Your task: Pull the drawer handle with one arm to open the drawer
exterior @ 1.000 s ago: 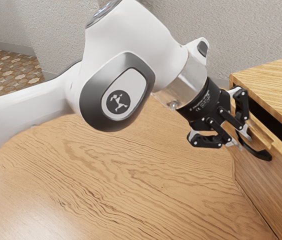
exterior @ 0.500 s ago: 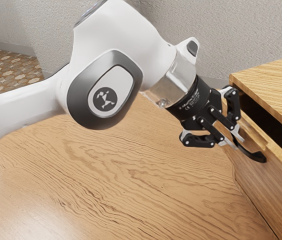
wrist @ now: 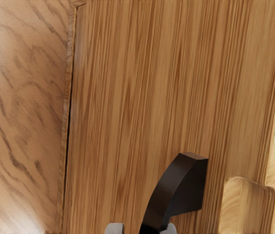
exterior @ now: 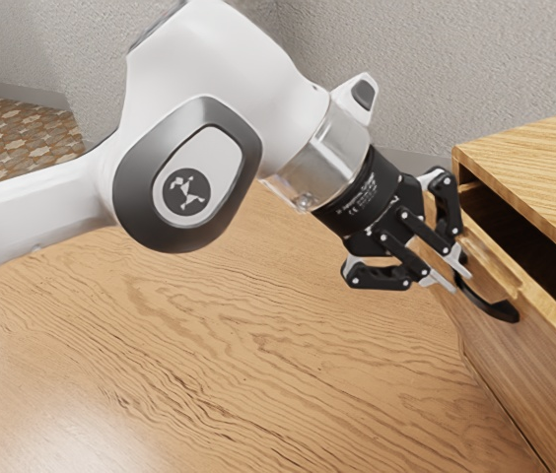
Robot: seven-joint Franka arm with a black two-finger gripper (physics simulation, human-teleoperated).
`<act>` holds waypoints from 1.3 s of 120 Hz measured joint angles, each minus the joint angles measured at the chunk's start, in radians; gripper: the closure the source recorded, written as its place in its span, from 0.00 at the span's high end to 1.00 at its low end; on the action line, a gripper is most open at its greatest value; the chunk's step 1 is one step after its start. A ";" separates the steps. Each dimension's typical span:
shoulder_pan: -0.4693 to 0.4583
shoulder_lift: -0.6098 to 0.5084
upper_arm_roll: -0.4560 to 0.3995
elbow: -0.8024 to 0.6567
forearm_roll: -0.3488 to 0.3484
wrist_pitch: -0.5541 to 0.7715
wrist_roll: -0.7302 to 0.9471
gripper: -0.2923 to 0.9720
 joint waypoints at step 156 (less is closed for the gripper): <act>0.159 -0.174 -0.193 -0.166 0.005 0.002 -0.007 0.21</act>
